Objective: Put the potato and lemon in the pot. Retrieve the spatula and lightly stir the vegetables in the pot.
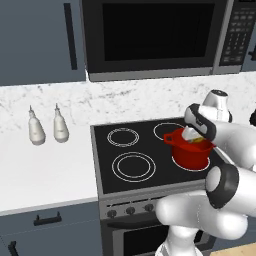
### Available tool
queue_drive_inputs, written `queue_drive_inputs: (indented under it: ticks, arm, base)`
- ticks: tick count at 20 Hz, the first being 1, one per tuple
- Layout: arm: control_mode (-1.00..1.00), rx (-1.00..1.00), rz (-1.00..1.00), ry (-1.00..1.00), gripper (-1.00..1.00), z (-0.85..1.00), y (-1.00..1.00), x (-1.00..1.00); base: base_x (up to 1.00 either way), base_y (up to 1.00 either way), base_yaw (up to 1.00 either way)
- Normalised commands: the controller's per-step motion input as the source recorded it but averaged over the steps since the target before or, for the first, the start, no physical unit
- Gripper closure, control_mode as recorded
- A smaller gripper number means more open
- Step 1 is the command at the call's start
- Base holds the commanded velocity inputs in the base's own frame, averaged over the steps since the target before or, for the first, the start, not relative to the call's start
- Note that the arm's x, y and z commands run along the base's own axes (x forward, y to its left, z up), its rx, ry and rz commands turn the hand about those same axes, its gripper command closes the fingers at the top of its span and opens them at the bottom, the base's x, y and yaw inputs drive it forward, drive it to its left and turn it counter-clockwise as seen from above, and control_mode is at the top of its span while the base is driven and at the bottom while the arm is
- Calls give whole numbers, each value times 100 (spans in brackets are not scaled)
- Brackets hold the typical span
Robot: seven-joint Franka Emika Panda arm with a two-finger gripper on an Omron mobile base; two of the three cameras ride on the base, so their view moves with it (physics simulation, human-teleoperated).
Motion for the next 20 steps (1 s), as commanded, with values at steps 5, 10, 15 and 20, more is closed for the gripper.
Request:
queue_drive_inputs:
  ticks: [5, 10, 15, 20]
  arm:
    - [-100, 0, 0, 2, 100, -12, -5, 10]
    - [-100, -2, 0, 2, 100, -24, -2, 14]
    - [-100, 0, 0, 2, 100, -20, -5, 6]
    - [-100, 0, 0, 1, 100, -13, -9, 15]
  base:
    - [0, 0, 0]
    - [0, 0, 0]
    - [0, 0, 0]
    - [0, 0, 0]
